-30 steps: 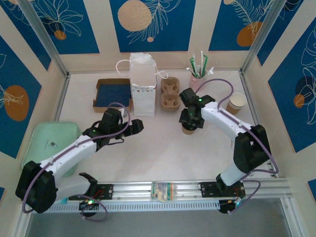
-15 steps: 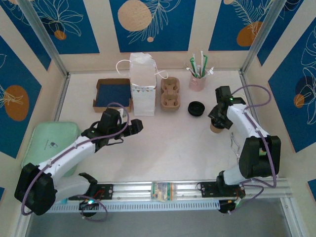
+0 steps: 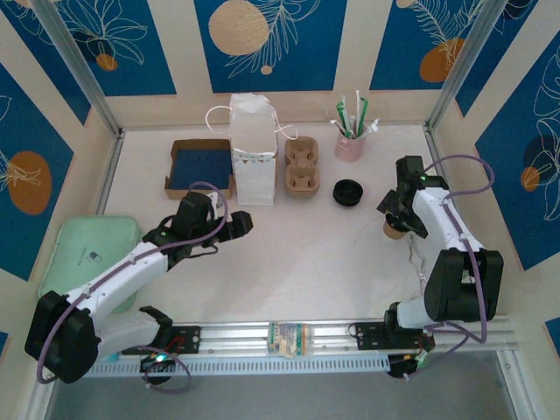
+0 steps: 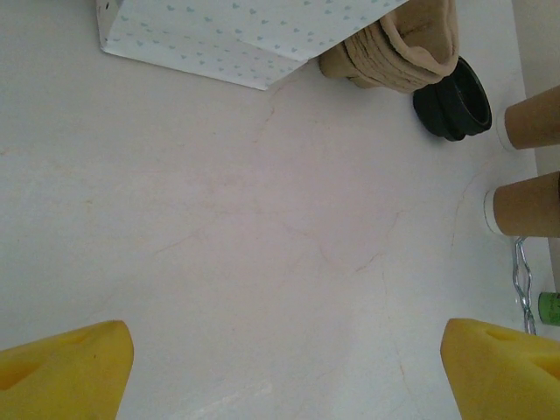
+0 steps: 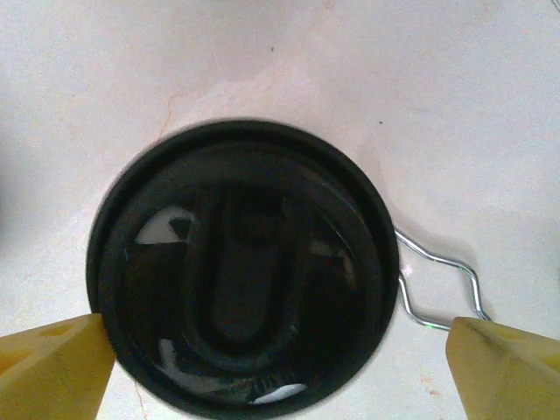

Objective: Pack the takeout coffee

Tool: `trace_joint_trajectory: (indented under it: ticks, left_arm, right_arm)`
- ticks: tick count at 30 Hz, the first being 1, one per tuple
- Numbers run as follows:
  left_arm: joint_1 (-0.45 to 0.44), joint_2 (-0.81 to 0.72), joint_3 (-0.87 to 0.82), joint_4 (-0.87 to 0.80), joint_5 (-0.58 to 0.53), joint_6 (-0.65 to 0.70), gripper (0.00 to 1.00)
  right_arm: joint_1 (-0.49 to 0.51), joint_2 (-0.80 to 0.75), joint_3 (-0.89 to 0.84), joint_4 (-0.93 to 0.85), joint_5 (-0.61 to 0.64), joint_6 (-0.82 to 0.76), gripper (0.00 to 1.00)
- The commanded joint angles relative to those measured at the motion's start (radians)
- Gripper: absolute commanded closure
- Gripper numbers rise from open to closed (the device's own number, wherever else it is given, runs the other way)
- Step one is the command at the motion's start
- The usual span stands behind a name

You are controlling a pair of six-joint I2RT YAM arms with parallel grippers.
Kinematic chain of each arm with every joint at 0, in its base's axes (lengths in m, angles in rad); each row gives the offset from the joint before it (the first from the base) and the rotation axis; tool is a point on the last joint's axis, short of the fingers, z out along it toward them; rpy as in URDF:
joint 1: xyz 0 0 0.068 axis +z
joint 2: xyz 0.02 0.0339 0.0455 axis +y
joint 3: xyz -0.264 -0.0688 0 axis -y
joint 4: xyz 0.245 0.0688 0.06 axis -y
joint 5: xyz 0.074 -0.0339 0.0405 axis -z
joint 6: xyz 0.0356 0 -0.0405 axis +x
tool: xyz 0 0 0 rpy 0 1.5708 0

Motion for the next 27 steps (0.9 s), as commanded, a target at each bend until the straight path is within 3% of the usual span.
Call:
trace_joint_trajectory:
  ticks: [1, 9, 13, 18, 22, 27]
  left_arm:
    - [0.013, -0.028, 0.025, -0.021, 0.006, 0.003, 0.09]
    - [0.014, -0.023, 0.031, -0.025, 0.006, 0.005, 0.09]
    - [0.016, -0.019, 0.035, -0.024, 0.007, 0.004, 0.09]
    - [0.019, -0.017, 0.038, -0.027, 0.014, 0.004, 0.09]
    - [0.022, -0.033, 0.033, -0.039, 0.009, 0.005, 0.09]
    - [0.029, -0.063, 0.015, -0.053, 0.005, 0.002, 0.09]
  right_arm:
    - [0.001, -0.059, 0.07, -0.063, 0.012, -0.024, 0.01]
    - [0.037, -0.119, 0.195, -0.12, -0.029, -0.056, 0.0]
    - [0.121, -0.129, 0.242, -0.052, -0.192, -0.105, 0.04]
    - [0.211, -0.018, 0.329, 0.023, -0.469, -0.122, 0.14]
    - [0.281, 0.14, 0.433, 0.036, -0.548, -0.147, 0.2]
    - [0.304, 0.308, 0.507, 0.08, -0.605, -0.129, 0.36]
